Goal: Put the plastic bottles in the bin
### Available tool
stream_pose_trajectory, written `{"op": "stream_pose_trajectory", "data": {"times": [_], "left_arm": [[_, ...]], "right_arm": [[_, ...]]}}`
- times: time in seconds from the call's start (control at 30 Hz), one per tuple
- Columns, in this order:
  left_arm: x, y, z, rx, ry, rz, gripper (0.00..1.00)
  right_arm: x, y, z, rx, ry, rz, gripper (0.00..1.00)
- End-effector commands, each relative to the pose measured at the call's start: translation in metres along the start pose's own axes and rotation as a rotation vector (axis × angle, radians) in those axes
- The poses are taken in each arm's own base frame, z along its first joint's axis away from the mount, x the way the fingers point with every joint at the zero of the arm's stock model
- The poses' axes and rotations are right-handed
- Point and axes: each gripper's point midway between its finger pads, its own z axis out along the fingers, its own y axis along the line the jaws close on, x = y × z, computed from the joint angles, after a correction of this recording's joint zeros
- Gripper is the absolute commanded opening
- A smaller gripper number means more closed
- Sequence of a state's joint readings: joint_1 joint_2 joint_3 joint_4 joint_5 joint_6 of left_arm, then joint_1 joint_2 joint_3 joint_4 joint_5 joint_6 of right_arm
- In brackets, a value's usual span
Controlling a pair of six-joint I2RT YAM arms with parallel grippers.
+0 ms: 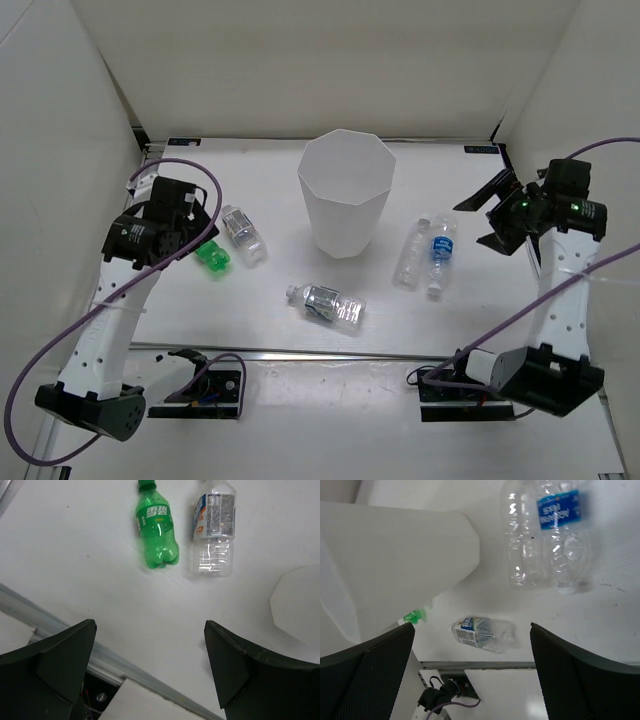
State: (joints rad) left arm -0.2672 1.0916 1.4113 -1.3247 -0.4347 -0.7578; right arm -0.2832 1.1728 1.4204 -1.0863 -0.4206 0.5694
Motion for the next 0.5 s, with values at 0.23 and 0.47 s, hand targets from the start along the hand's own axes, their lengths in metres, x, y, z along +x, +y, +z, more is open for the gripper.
{"op": "stream_pose_trajectory", "data": {"times": [0.23, 0.47], "left_arm": [[-0.007, -0.02, 0.004, 0.104, -0.073, -0.016, 1.0], [0.01, -0.013, 0.018, 0.05, -0.016, 0.02, 1.0]], "right_arm": [[-0.028, -0.061, 0.079, 0.29, 0.072, 0.069, 1.0], [-0.009, -0.088, 0.142, 0.486, 0.21, -0.033, 1.0]]}}
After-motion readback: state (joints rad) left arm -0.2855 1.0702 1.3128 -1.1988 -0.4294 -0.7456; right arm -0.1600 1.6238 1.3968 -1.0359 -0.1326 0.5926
